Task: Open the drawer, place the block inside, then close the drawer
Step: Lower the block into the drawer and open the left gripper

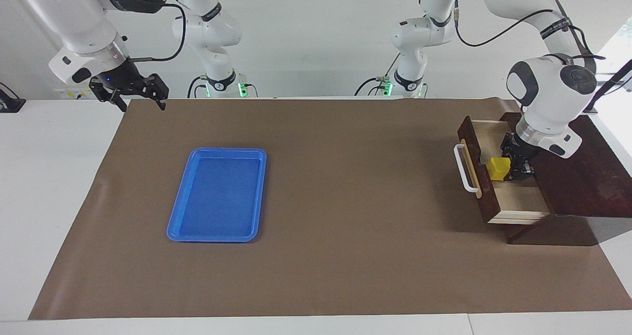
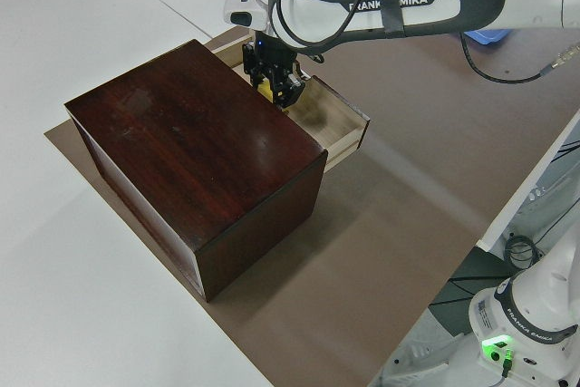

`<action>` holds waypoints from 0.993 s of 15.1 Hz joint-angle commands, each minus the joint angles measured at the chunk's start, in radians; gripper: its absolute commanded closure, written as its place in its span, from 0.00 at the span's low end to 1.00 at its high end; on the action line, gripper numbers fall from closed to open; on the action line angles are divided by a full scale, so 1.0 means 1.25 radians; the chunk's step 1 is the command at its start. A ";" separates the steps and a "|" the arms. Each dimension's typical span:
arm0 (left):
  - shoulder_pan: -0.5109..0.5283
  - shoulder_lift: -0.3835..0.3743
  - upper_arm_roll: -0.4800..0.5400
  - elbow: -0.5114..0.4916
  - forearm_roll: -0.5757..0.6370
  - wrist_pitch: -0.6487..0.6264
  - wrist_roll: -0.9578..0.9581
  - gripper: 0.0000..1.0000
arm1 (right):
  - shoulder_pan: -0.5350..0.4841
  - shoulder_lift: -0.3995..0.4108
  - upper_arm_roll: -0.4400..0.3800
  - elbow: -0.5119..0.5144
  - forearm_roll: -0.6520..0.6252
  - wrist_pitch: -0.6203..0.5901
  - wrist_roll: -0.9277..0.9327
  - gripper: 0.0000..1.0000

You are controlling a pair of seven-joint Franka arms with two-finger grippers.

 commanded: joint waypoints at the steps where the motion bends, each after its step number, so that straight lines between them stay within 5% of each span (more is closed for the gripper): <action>1: 0.016 -0.027 -0.007 -0.029 0.012 0.012 -0.006 0.00 | -0.009 0.005 0.014 0.015 -0.015 0.004 -0.016 0.00; 7: 0.011 -0.034 -0.008 0.061 0.012 -0.122 -0.005 0.00 | -0.007 0.000 0.016 0.011 -0.015 0.000 -0.014 0.00; 15: -0.008 -0.172 -0.021 0.082 -0.001 -0.195 0.131 0.00 | -0.008 -0.001 0.016 0.010 -0.010 0.007 -0.019 0.00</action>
